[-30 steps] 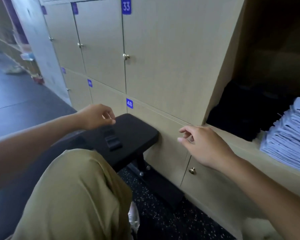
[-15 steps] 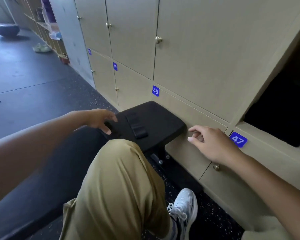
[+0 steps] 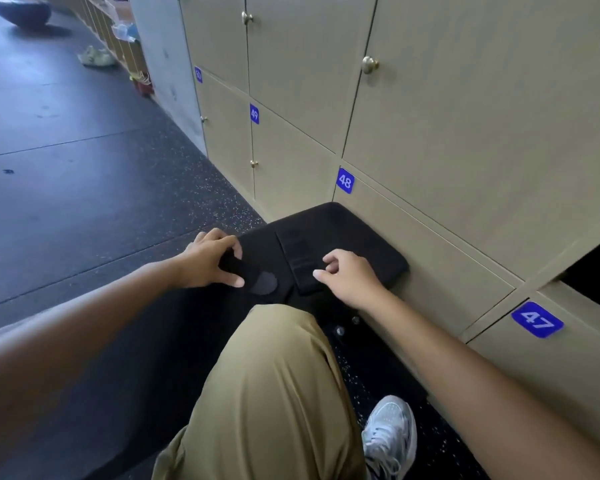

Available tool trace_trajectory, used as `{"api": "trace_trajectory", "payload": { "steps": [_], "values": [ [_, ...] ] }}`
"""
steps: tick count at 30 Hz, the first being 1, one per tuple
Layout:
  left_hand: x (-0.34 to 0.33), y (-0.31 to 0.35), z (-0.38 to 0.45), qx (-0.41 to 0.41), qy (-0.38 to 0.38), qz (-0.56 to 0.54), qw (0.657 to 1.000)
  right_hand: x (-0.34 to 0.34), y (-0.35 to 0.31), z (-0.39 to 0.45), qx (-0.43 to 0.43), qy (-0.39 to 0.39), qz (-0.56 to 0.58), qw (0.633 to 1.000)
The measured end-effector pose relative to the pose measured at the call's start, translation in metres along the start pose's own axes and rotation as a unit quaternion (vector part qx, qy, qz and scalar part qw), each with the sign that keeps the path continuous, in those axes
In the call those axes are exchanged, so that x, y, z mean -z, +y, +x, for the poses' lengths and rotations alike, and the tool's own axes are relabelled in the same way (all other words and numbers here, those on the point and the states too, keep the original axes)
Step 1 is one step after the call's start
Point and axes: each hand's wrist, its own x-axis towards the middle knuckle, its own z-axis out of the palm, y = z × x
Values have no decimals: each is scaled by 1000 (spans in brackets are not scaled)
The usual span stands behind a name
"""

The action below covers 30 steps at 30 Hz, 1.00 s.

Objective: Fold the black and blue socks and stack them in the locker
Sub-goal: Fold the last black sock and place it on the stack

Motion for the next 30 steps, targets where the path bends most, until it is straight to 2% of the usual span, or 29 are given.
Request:
{"api": "trace_trajectory", "payload": {
  "steps": [6, 9, 13, 17, 20, 23, 30],
  "values": [
    [-32, -6, -9, -1, 157, -77, 985, -34, -20, 47, -63, 38, -54, 996],
    [-37, -6, -10, -19, 187, -88, 978, -41, -29, 58, -121, 44, -82, 988],
    [-36, -6, -9, -19, 188, -84, 978, -36, -35, 69, -179, 11, -57, 982],
    [-35, -4, -10, -13, 184, -91, 979, -32, -32, 68, -182, 15, 15, 983],
    [-28, -3, -12, 42, 142, -133, 980, -22, -27, 51, -151, 58, 94, 982],
    [-18, 2, -7, 73, 100, -133, 983, -1, -20, 31, -104, 98, 103, 984],
    [17, 62, -6, -2, 53, -165, 985, 73, -7, -56, 7, 244, 47, 969]
  ]
}}
